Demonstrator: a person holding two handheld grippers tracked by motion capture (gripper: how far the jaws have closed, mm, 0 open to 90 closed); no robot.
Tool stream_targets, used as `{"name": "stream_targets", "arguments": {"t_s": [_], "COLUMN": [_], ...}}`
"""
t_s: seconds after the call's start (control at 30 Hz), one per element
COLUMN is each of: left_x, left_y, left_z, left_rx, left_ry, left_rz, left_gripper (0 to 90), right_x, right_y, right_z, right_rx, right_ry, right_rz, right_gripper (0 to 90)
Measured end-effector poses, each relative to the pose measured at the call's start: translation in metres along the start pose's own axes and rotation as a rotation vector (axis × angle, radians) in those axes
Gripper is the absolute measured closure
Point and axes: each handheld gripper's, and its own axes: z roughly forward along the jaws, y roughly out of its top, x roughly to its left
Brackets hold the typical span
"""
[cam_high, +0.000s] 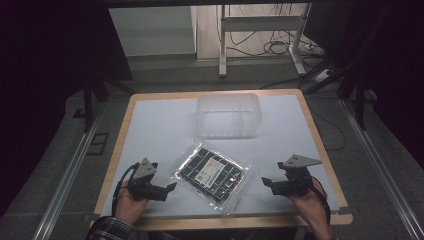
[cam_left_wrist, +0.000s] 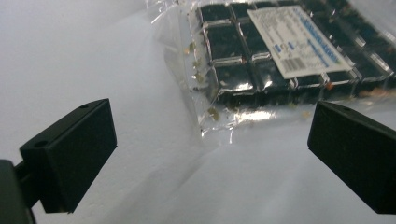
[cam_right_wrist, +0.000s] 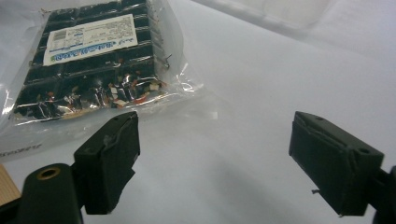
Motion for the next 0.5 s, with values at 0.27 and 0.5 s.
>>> {"name": "stream_targets", "arguments": {"t_s": [0.27,0.5], "left_x": [0.0014,0.0016], "left_y": [-0.0004,0.0], "left_z": [0.0033,0.0034], "left_rx": [0.023,0.012], "left_ry": [0.008,0.013], "left_rz": [0.008,0.029], "left_gripper": [1.6,1.7], "right_x": [0.0001,0.0006], "right_y": [-0.0011,-0.0016], "right_z": [0.0026,0.0052], "right_rx": [0.016,0.02], "right_ry": [-0.003,-0.005], "right_rz": [0.0,0.0], "right_gripper": [14.1,13.0]}}
